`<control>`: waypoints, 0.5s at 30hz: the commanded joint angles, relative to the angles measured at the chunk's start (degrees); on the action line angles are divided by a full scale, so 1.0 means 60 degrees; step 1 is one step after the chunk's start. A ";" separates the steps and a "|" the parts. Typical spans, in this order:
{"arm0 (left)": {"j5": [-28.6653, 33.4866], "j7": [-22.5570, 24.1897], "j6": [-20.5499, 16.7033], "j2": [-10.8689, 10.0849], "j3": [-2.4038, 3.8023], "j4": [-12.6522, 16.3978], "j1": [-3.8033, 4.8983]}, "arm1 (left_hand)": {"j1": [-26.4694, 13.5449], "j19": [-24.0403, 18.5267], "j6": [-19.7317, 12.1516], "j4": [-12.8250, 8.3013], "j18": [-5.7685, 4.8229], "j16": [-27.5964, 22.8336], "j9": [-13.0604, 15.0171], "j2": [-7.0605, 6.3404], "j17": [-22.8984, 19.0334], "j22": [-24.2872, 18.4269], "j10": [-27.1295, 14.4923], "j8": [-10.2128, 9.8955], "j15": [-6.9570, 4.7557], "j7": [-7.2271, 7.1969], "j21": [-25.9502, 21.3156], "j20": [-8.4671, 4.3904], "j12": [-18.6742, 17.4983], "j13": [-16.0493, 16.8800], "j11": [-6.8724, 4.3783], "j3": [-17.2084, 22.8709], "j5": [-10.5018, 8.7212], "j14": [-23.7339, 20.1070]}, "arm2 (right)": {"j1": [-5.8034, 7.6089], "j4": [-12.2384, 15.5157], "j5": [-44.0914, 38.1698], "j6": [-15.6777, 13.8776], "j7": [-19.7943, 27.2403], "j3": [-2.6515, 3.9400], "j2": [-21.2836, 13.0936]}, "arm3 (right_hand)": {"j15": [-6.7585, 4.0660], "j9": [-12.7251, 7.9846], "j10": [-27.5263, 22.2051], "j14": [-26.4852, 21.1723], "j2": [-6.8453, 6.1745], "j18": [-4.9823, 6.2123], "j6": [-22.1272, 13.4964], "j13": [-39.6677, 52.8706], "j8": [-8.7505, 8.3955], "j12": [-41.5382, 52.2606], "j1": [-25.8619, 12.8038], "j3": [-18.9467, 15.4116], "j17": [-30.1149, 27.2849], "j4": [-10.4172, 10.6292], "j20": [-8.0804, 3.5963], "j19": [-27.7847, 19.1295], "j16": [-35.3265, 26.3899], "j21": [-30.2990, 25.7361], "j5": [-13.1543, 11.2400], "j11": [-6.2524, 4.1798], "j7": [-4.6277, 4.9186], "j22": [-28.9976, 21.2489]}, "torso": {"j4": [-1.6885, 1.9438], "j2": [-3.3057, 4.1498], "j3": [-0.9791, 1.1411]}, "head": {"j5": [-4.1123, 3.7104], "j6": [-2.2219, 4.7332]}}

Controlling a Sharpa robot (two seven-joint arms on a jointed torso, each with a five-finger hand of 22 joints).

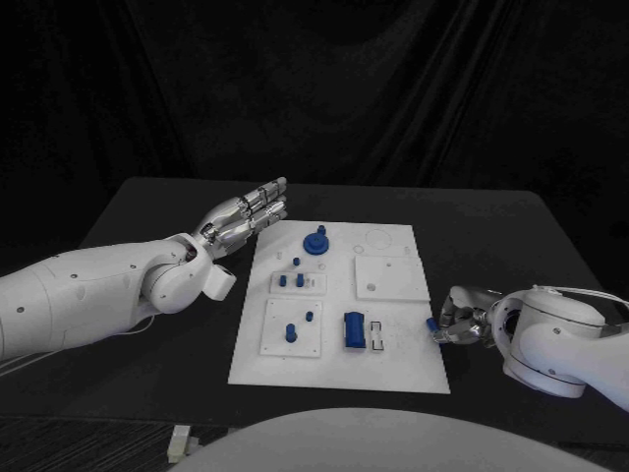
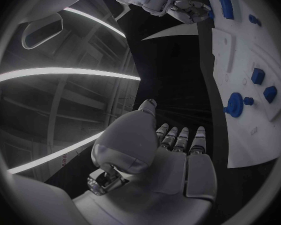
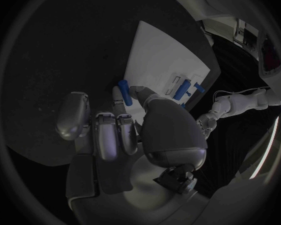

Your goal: Assemble the parts on the task board

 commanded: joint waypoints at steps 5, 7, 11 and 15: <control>0.0001 0.0090 0.0086 0.0004 0.0009 0.0040 -0.0013 | 0.0094 -0.0001 0.0007 -0.0042 0.0087 -0.0035 0.0011 0.0029 -0.0008 -0.0006 -0.0015 0.0054 -0.0002 0.0092 -0.0023 0.0043 -0.0063 -0.0016 0.0050 0.0003 0.0044 -0.0004 | 0.0158 0.0428 0.1196 -0.0691 0.0198 0.0020 -0.0288 | 0.0021 -0.0024 0.0976 0.0894 -0.0074 0.0002 0.0166 0.2512 -0.0006 0.0025 -0.0124 0.0924 0.2002 -0.0939 0.0049 0.0101 0.0021 0.0111 -0.0130 0.0026 -0.0046 0.1531 | 0.0012 0.0000 -0.0007 | 0.0031 -0.0002; 0.0001 0.0088 0.0086 0.0006 0.0009 0.0040 -0.0013 | 0.0094 -0.0001 0.0007 -0.0042 0.0087 -0.0035 0.0011 0.0029 -0.0008 -0.0006 -0.0015 0.0054 -0.0002 0.0092 -0.0023 0.0043 -0.0063 -0.0016 0.0050 0.0003 0.0044 -0.0004 | 0.0226 0.0519 0.1650 -0.0718 0.0260 0.0023 -0.0339 | 0.0022 -0.0034 0.0976 0.0894 -0.0080 0.0003 0.0175 0.2512 -0.0015 0.0025 -0.0145 0.0928 0.2002 -0.0943 0.0049 0.0101 0.0022 0.0110 -0.0156 0.0026 -0.0045 0.1530 | 0.0007 0.0003 -0.0008 | 0.0041 -0.0002; 0.0001 0.0083 0.0095 0.0023 0.0009 0.0034 -0.0013 | 0.0091 -0.0001 0.0006 -0.0052 0.0088 -0.0035 0.0010 0.0028 -0.0008 -0.0006 -0.0015 0.0054 -0.0007 0.0112 -0.0023 0.0044 -0.0063 -0.0016 0.0050 0.0008 0.0046 -0.0004 | 0.0293 0.0587 0.2342 -0.0739 0.0373 0.0025 -0.0369 | 0.0030 -0.0055 0.0976 0.0894 -0.0084 -0.0001 0.0185 0.2512 -0.0037 0.0025 -0.0176 0.0938 0.1999 -0.0955 0.0052 0.0105 0.0022 0.0125 -0.0216 0.0025 -0.0047 0.1533 | -0.0007 0.0006 -0.0008 | 0.0056 -0.0002; 0.0001 0.0081 0.0099 0.0029 0.0009 0.0042 -0.0013 | 0.0091 -0.0001 0.0006 -0.0052 0.0088 -0.0035 0.0010 0.0028 -0.0008 -0.0006 -0.0015 0.0054 -0.0007 0.0112 -0.0023 0.0044 -0.0063 -0.0016 0.0050 0.0008 0.0046 -0.0004 | 0.0319 0.0581 0.2855 -0.0719 0.0440 0.0025 -0.0360 | 0.0038 -0.0076 0.0976 0.0892 -0.0079 0.0000 0.0186 0.2512 -0.0062 0.0025 -0.0210 0.0946 0.1987 -0.0959 0.0057 0.0102 0.0020 0.0117 -0.0274 0.0026 -0.0044 0.1530 | 0.0003 -0.0002 -0.0002 | 0.0075 -0.0002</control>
